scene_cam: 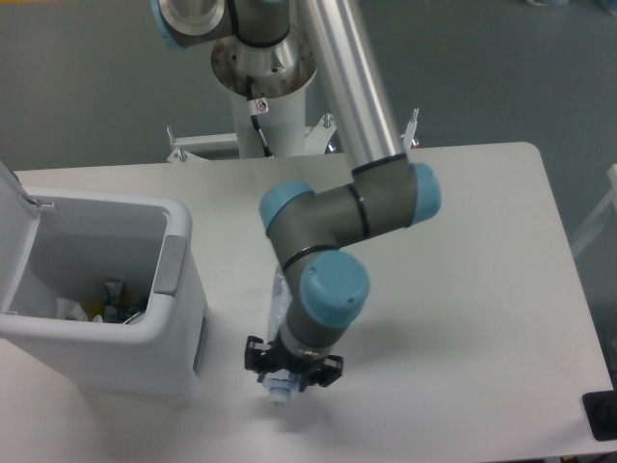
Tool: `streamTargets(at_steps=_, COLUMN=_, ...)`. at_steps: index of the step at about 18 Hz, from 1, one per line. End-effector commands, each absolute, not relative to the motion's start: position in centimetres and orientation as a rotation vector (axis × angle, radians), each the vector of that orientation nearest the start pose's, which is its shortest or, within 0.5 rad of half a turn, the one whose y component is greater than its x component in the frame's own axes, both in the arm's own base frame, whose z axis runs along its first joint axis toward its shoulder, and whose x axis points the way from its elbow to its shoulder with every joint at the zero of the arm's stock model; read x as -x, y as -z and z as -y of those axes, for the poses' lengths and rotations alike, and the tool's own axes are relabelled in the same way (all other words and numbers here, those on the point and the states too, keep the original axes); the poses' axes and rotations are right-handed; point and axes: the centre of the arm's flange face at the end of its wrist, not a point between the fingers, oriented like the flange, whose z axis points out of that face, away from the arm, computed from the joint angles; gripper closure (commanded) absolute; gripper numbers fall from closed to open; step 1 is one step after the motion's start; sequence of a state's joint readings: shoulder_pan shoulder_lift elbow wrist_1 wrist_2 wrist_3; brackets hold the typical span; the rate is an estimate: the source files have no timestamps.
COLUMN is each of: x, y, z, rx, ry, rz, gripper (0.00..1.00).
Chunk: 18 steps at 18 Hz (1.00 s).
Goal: Place the trash in the trash can
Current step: 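Close the gripper around the bottle's cap end, then lift the bottle and carry it over the trash bin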
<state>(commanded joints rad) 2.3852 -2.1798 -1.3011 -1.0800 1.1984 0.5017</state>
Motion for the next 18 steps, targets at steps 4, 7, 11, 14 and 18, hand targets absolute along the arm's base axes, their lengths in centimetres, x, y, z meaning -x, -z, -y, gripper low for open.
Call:
streamTargets(at_steps=4, x=44.1, y=-37.1, z=-60.6, rx=2.563, ry=0.282, rz=0.432, gripper=0.52)
streamTargets(at_steps=7, x=45.4, y=-41.2, z=-58.8, rx=2.428, ry=0.317, rz=0.424, gripper=0.52)
streamTargets(at_steps=11, x=46.2, y=-46.3, z=-56.4, rx=2.271, ry=0.379, rz=0.408, gripper=0.52)
streamTargets(at_steps=14, x=44.7, y=-50.4, z=-55.6, rx=2.185, ry=0.413, rz=0.344, gripper=0.52)
streamTargets(at_steps=18, x=41.2, y=-56.6, z=-56.1, rx=2.101, ry=0.432, rz=0.265, gripper=0.52)
